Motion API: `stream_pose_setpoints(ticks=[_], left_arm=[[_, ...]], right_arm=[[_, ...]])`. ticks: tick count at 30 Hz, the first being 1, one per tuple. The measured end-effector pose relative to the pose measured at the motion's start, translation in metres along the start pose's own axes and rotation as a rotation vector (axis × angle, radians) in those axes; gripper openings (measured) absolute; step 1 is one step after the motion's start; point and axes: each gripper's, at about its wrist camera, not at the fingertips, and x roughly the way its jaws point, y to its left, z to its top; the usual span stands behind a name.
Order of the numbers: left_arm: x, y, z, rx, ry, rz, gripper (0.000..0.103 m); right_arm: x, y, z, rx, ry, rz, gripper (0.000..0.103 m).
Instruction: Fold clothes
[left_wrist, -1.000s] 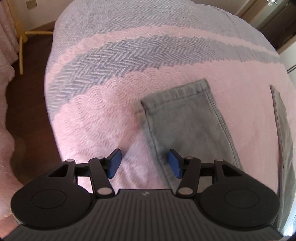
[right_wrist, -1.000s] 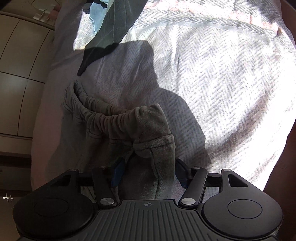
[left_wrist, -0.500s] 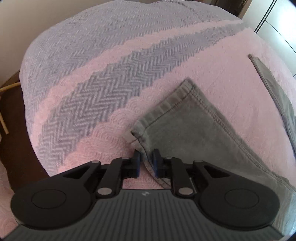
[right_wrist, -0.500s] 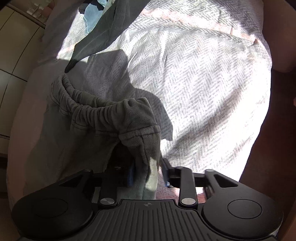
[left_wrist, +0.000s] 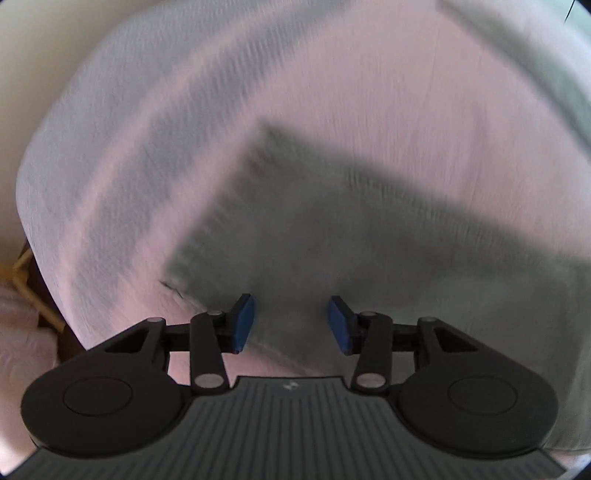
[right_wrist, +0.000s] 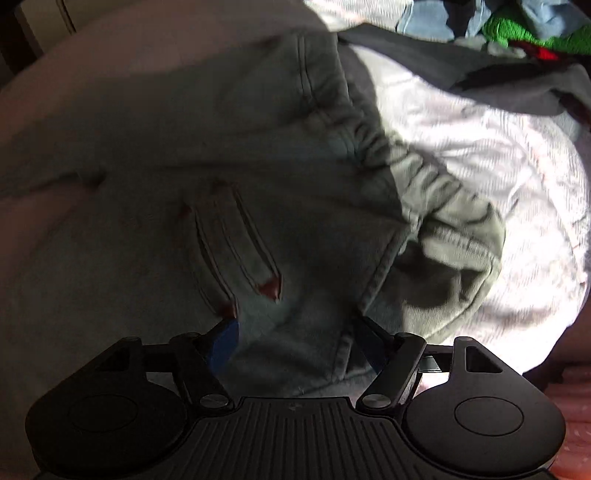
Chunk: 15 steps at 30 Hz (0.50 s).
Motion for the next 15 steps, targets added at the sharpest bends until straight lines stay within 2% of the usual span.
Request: stream_pose_setpoints(ticks=[3, 7, 13, 15], left_arm=[[-0.025, -0.009, -0.001, 0.014, -0.023, 0.007, 0.039], [-0.078, -0.022, -0.009, 0.037, -0.088, 0.04, 0.045], [-0.16, -0.058, -0.037, -0.001, -0.192, -0.019, 0.059], [-0.184, -0.079, -0.047, 0.004, -0.238, -0.038, 0.067]], right_arm=[[0.0, 0.0, -0.004, -0.024, 0.011, 0.015, 0.072], [-0.032, -0.004, -0.002, -0.061, -0.009, 0.095, 0.073], [-0.097, -0.002, 0.008, -0.163, -0.065, 0.227, 0.073], [-0.119, 0.004, 0.01, -0.223, -0.073, 0.261, 0.087]])
